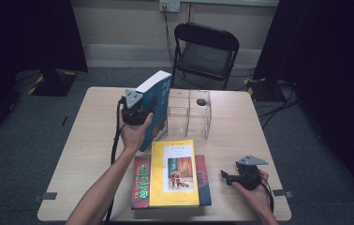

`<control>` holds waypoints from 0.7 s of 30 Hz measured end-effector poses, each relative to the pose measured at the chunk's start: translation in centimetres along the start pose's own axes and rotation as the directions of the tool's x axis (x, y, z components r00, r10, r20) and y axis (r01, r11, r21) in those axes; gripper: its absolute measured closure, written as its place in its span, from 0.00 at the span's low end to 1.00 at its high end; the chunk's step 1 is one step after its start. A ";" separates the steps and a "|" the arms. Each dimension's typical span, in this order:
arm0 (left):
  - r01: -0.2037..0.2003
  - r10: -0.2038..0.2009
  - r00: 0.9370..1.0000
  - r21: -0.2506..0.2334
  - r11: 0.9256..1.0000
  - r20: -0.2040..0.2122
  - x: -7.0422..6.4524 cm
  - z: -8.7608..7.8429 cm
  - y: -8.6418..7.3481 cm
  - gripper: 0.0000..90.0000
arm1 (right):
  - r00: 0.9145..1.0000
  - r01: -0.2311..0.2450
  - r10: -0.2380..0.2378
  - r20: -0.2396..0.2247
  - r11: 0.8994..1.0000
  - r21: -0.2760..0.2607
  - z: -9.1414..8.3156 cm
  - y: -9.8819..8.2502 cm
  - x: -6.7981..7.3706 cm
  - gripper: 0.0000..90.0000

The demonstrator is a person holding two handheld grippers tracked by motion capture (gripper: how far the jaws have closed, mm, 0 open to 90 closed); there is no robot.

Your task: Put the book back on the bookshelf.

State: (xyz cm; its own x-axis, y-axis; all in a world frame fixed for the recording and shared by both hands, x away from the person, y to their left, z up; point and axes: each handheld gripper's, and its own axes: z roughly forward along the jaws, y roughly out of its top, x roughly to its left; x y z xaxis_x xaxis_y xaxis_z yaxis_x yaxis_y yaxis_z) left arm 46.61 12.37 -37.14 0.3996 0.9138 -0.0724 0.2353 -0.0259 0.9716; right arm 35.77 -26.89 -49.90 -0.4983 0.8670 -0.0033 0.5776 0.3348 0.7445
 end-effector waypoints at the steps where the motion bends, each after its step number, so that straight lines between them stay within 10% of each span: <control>1: 0.000 0.000 1.000 0.000 1.000 0.000 0.0 0.0 0.0 0.68 | 1.000 0.000 0.000 0.000 1.000 0.000 0.0 0.0 0.0 0.25; 21: -0.006 0.006 1.000 0.020 1.000 0.031 1.2 -3.6 -2.6 0.67 | 1.000 0.000 0.000 0.001 1.000 0.000 0.0 0.0 0.0 0.26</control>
State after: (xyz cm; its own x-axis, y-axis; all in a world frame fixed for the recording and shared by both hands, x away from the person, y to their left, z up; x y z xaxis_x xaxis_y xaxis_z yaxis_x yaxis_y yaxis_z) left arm 43.34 14.99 -38.92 0.4278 0.9009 -0.0736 0.2508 -0.0401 0.9672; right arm 35.75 -26.88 -49.90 -0.4976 0.8674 -0.0044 0.5776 0.3352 0.7443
